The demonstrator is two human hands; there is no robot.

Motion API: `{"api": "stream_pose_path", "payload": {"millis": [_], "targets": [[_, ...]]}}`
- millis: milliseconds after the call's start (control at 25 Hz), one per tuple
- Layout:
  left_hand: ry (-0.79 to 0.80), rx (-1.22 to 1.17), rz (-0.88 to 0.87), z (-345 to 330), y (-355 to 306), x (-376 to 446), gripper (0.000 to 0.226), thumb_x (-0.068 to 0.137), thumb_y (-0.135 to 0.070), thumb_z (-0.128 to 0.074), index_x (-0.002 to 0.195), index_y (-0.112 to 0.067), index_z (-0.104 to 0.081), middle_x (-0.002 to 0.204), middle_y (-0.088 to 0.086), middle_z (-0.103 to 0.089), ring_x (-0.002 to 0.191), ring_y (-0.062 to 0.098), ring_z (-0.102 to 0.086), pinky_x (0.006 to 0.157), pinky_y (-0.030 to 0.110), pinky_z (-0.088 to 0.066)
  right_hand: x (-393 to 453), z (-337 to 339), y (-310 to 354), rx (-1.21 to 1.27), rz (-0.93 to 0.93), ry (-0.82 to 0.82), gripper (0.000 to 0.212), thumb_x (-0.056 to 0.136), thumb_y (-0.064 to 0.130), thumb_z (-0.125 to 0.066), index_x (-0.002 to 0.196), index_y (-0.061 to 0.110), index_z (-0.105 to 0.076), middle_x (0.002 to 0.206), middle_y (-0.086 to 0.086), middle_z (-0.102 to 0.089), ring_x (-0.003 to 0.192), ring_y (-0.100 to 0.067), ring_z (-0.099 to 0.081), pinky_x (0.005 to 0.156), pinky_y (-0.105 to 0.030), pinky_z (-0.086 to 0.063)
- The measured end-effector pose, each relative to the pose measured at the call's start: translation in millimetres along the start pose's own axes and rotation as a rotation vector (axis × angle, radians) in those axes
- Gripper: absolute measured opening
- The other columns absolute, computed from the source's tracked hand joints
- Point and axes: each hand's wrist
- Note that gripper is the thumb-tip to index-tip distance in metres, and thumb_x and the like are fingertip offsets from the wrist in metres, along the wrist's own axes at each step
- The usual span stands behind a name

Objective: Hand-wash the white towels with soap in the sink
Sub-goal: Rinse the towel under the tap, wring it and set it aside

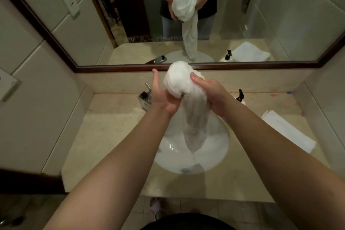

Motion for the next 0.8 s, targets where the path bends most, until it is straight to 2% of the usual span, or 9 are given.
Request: {"api": "stream_pose_path", "payload": {"millis": [80,200,280,360,480,560,640,720,800], "targets": [[0.007,0.002,-0.02,4,18,-3,0.1,0.085,-0.086,-0.025,0.138,-0.006,-0.056,0.131,0.02,-0.063,0.123,0.035,-0.06,0.106,0.047,-0.046,1,-7,-2,0.096,0.065,-0.053,0.025,0.09,0.023,-0.07,0.101,0.001,-0.071,0.093,-0.014,-0.075,0.084,-0.023,-0.073,0.078,-0.034,-0.058],[0.035,0.332,-0.034,8,31,-6,0.104,0.08,-0.091,-0.014,0.133,-0.015,-0.061,0.129,0.014,-0.066,0.122,0.028,-0.062,0.11,0.047,-0.044,0,-20,-6,0.185,0.123,-0.133,0.026,0.091,0.016,-0.068,0.111,0.0,-0.068,0.1,-0.015,-0.074,0.09,-0.025,-0.073,0.079,-0.034,-0.059],[0.092,0.583,-0.067,11,27,-5,0.097,0.081,-0.089,-0.023,0.138,-0.019,-0.057,0.129,0.008,-0.067,0.121,0.023,-0.063,0.109,0.047,-0.045,0,-23,-9,0.213,0.123,-0.158,0.031,0.093,0.023,-0.067,0.117,0.003,-0.065,0.104,-0.013,-0.074,0.094,-0.024,-0.073,0.081,-0.034,-0.06],[0.068,0.739,-0.079,7,21,-9,0.086,0.081,-0.085,-0.039,0.136,-0.023,-0.059,0.125,0.003,-0.07,0.115,0.019,-0.066,0.102,0.041,-0.05,3,-23,-12,0.195,0.128,-0.157,0.035,0.093,0.032,-0.066,0.12,0.009,-0.064,0.108,-0.008,-0.073,0.097,-0.022,-0.072,0.083,-0.035,-0.06],[-0.115,0.91,-0.086,-3,9,-8,0.072,0.08,-0.077,-0.057,0.127,-0.023,-0.063,0.118,-0.003,-0.07,0.108,0.015,-0.067,0.094,0.033,-0.052,7,-21,-12,0.016,0.189,-0.204,0.032,0.091,0.033,-0.068,0.112,0.008,-0.066,0.103,-0.007,-0.072,0.095,-0.018,-0.069,0.082,-0.034,-0.058],[-0.192,1.003,-0.103,-4,2,-4,0.076,0.078,-0.076,-0.062,0.129,-0.02,-0.063,0.118,-0.003,-0.068,0.108,0.016,-0.064,0.095,0.032,-0.05,9,-14,-13,-0.1,0.256,-0.243,0.034,0.091,0.03,-0.067,0.098,-0.003,-0.066,0.085,-0.007,-0.066,0.079,-0.014,-0.061,0.072,-0.033,-0.051],[-0.221,1.079,-0.131,-8,-4,-2,0.074,0.083,-0.074,-0.056,0.13,-0.017,-0.061,0.113,-0.002,-0.063,0.101,0.017,-0.06,0.088,0.028,-0.045,9,-5,-16,-0.234,0.322,-0.264,0.047,0.092,0.038,-0.063,0.079,-0.007,-0.058,0.072,-0.006,-0.053,0.068,-0.014,-0.049,0.065,-0.032,-0.041],[-0.24,1.151,-0.155,-12,-9,2,0.077,0.086,-0.078,-0.046,0.129,-0.015,-0.062,0.107,-0.001,-0.06,0.094,0.017,-0.058,0.085,0.028,-0.041,9,4,-21,-0.482,0.404,-0.346,0.056,0.091,0.049,-0.057,0.061,0.003,-0.046,0.063,-0.003,-0.045,0.062,-0.014,-0.042,0.063,-0.031,-0.035],[-0.232,1.148,-0.087,-17,-16,5,0.094,0.076,-0.091,-0.037,0.123,-0.014,-0.066,0.106,-0.001,-0.066,0.093,0.018,-0.064,0.09,0.029,-0.046,8,11,-22,-0.718,0.531,-0.528,0.055,0.087,0.057,-0.057,0.055,0.015,-0.042,0.07,0.001,-0.044,0.069,-0.015,-0.043,0.068,-0.033,-0.037]]}}
Point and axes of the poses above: each hand's wrist, its own x-axis towards the middle knuckle, its own z-axis out of the back of the hand, y = z × x
